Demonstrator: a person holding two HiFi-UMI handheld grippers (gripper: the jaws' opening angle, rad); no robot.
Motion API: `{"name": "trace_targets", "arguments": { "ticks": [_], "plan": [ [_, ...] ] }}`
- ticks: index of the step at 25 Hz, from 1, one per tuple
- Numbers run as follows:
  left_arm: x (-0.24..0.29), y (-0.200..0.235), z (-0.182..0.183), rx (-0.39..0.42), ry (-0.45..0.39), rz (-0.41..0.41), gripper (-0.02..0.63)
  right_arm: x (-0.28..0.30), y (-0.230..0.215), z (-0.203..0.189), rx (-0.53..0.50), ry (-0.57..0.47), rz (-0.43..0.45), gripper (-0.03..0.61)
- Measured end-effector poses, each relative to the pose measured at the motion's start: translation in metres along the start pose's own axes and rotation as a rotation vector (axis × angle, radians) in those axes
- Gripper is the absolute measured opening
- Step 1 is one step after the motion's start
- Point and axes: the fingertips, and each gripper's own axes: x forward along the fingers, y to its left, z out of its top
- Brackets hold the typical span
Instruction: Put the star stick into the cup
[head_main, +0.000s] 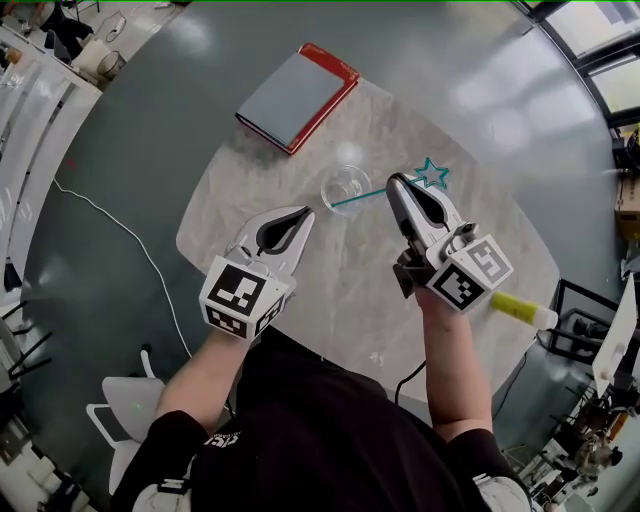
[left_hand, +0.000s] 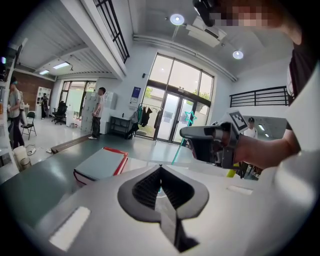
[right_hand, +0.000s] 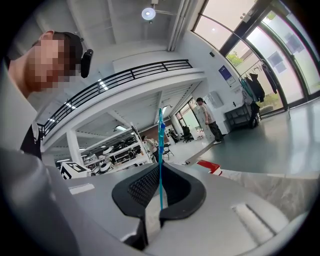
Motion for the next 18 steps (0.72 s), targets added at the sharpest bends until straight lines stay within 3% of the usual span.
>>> {"name": "trace_targets", "arguments": {
  "ticks": [8, 18],
  "plan": [
    [0.020, 0.024, -0.012, -0.005, 0.028, 0.002, 0.003, 0.035, -0.031, -0.033, 0.015, 0.055, -0.043, 0.029],
    [0.037, 0.023, -0.024, -0.014, 0.048, -0.022, 0.003, 0.039, -0.064, -0.067, 0.069, 0.066, -0.118, 0.029]
  ]
}}
